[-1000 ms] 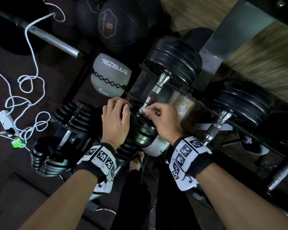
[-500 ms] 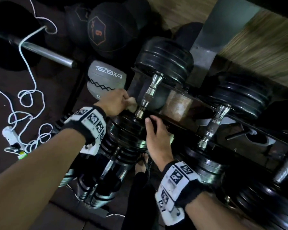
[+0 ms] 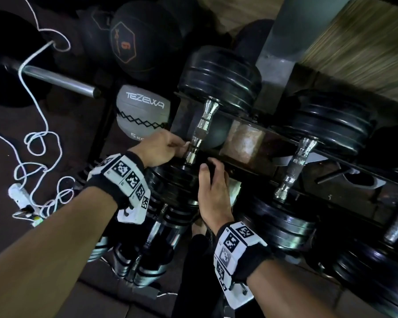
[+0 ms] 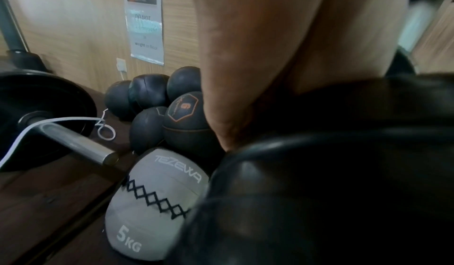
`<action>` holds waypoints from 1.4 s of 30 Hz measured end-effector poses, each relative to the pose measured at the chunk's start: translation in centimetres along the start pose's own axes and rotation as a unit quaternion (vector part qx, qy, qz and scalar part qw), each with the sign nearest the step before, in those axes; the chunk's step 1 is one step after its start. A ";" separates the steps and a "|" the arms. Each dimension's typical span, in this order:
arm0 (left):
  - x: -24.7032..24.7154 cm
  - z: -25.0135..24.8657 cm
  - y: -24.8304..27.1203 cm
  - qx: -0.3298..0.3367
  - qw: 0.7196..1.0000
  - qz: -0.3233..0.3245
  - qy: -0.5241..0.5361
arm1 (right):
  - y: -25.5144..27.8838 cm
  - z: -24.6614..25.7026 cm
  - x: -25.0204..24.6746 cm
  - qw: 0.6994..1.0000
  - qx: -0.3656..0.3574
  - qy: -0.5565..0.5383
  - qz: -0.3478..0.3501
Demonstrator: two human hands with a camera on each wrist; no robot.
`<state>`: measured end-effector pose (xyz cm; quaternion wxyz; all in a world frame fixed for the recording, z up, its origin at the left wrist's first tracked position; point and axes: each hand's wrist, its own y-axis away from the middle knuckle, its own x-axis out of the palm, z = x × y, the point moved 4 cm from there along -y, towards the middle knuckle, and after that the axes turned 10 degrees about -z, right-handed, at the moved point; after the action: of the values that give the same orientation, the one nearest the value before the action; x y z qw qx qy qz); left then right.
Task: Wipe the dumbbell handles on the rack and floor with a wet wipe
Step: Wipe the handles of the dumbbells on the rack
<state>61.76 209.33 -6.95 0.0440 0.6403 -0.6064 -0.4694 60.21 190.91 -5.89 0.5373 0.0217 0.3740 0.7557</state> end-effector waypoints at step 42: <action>-0.3 -1.8 5.7 0.132 0.986 -0.088 0.047 | -1.5 0.2 -0.7 0.990 -0.068 0.044 0.115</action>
<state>58.80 207.12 -2.23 -0.0542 0.7129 -0.6014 -0.3566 61.78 190.67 -6.37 0.4305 -0.0053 0.3401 0.8360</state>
